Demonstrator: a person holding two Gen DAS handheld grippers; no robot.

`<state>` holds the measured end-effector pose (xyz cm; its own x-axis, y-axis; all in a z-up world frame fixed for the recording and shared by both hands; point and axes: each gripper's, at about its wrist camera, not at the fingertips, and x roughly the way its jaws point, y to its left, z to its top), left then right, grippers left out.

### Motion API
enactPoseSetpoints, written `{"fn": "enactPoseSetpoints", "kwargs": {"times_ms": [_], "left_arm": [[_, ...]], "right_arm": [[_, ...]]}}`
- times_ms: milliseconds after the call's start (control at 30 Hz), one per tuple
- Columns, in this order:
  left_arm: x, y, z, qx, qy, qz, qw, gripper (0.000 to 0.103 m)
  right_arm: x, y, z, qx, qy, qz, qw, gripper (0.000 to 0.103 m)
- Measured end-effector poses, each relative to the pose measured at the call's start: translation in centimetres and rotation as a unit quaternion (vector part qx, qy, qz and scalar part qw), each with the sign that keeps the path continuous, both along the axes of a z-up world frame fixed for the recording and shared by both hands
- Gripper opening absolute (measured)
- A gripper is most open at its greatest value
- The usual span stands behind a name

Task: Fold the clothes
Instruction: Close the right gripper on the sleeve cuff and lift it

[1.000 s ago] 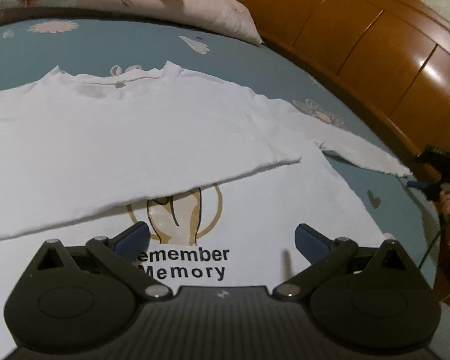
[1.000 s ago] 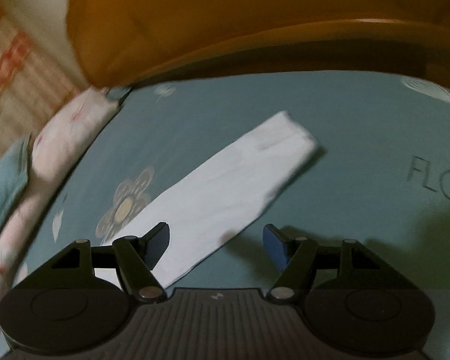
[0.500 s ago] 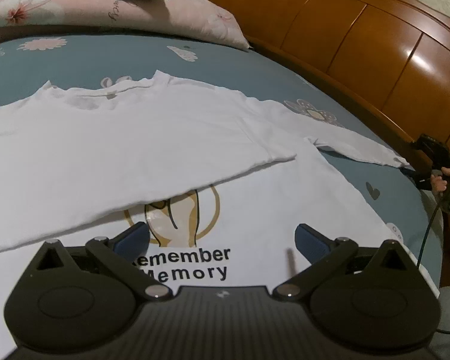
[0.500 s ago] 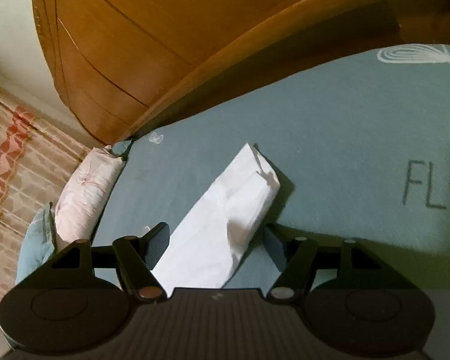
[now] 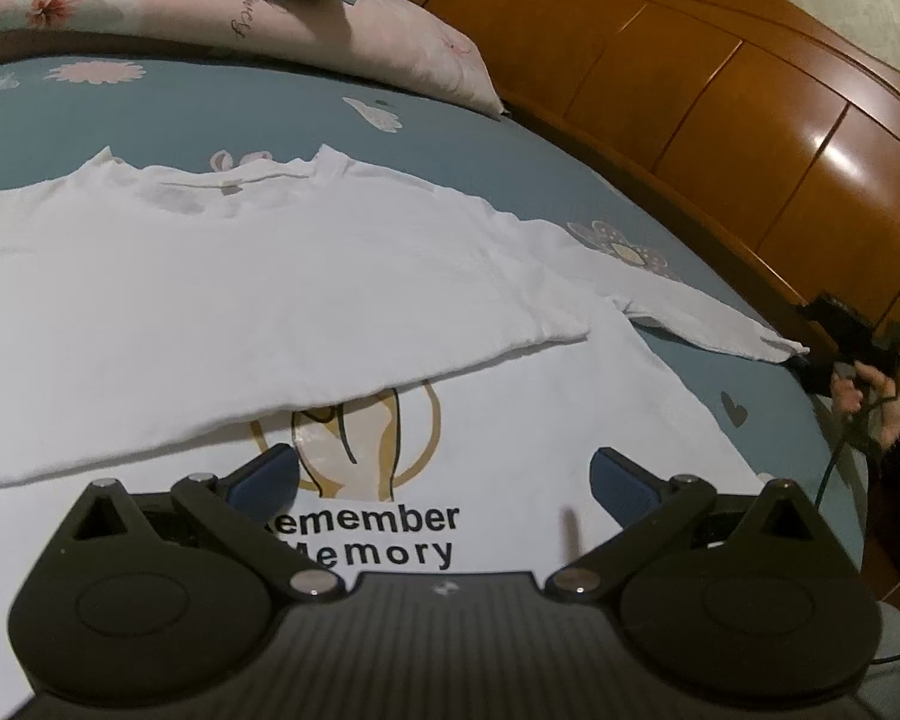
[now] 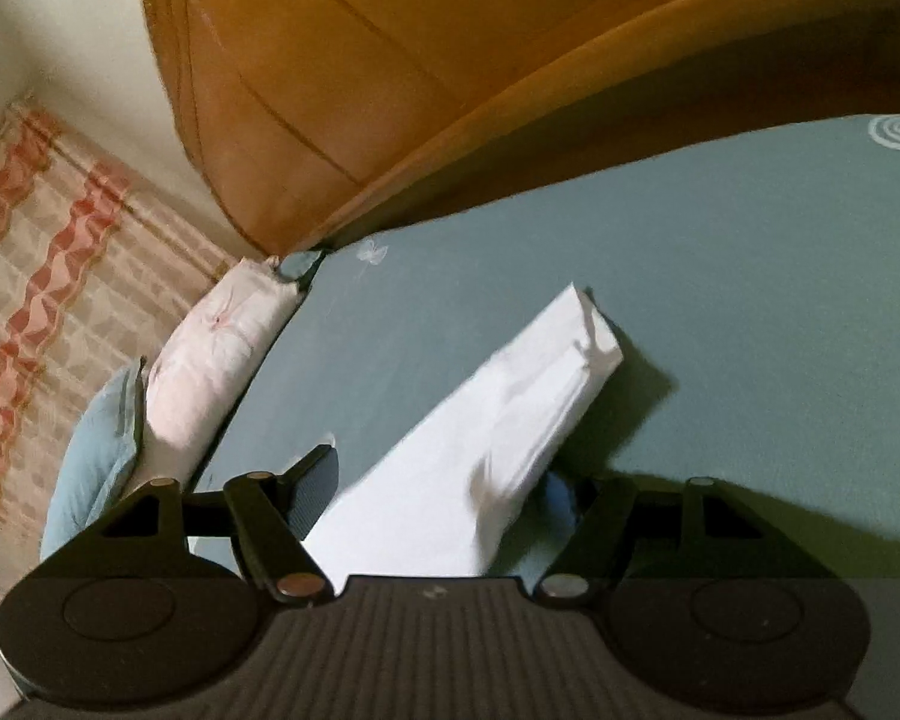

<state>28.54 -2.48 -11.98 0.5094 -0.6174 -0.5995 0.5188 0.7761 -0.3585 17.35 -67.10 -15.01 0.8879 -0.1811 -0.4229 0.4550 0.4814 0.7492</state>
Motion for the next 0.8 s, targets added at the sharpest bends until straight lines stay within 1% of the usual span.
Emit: {"fn": "enactPoseSetpoints", "kwargs": {"times_ms": [133,167,233,300,367,400,433,467,533,667,800], "left_arm": [[0.0,0.0,0.0,0.003,-0.003,-0.002,1.0000,0.102],[-0.1,0.0,-0.1,0.003,-0.004,-0.003,1.0000,0.102],[-0.1,0.0,-0.1,0.004,-0.004,-0.003,1.0000,0.102],[-0.1,-0.1,-0.1,0.006,-0.005,-0.004,1.0000,0.102],[-0.1,-0.1,-0.1,0.008,-0.006,-0.005,0.9999,0.102],[-0.2,-0.2,0.0,0.010,-0.007,-0.005,0.9999,0.102],[-0.2,-0.2,0.0,0.012,-0.007,-0.006,0.9999,0.102],[-0.2,-0.3,0.0,0.015,-0.008,-0.006,0.9998,0.102],[-0.2,-0.4,0.1,0.021,-0.009,-0.007,0.9997,0.102],[-0.4,-0.5,0.3,0.027,-0.007,-0.005,0.9996,0.102],[-0.4,-0.2,0.6,0.022,0.003,-0.001,0.9998,0.102]], "right_arm": [[1.4,0.4,0.5,-0.030,0.028,-0.006,0.999,0.072],[1.5,0.7,0.7,-0.038,0.037,-0.008,0.999,0.068],[1.5,1.2,0.7,-0.053,0.056,-0.016,0.997,0.057],[1.5,1.5,0.8,-0.070,0.083,-0.023,0.994,0.036],[1.8,1.8,1.1,-0.090,0.111,-0.019,0.990,0.028],[2.0,2.0,1.3,-0.100,0.126,-0.016,0.987,0.021],[2.2,2.2,1.5,-0.109,0.141,-0.015,0.984,0.017],[2.3,2.4,1.7,-0.118,0.156,-0.013,0.981,0.015],[2.7,2.9,2.3,-0.134,0.179,-0.009,0.975,0.014],[3.5,4.6,4.0,-0.155,0.195,0.006,0.968,0.013],[4.4,6.3,5.7,-0.176,0.212,0.021,0.961,0.013]]}}
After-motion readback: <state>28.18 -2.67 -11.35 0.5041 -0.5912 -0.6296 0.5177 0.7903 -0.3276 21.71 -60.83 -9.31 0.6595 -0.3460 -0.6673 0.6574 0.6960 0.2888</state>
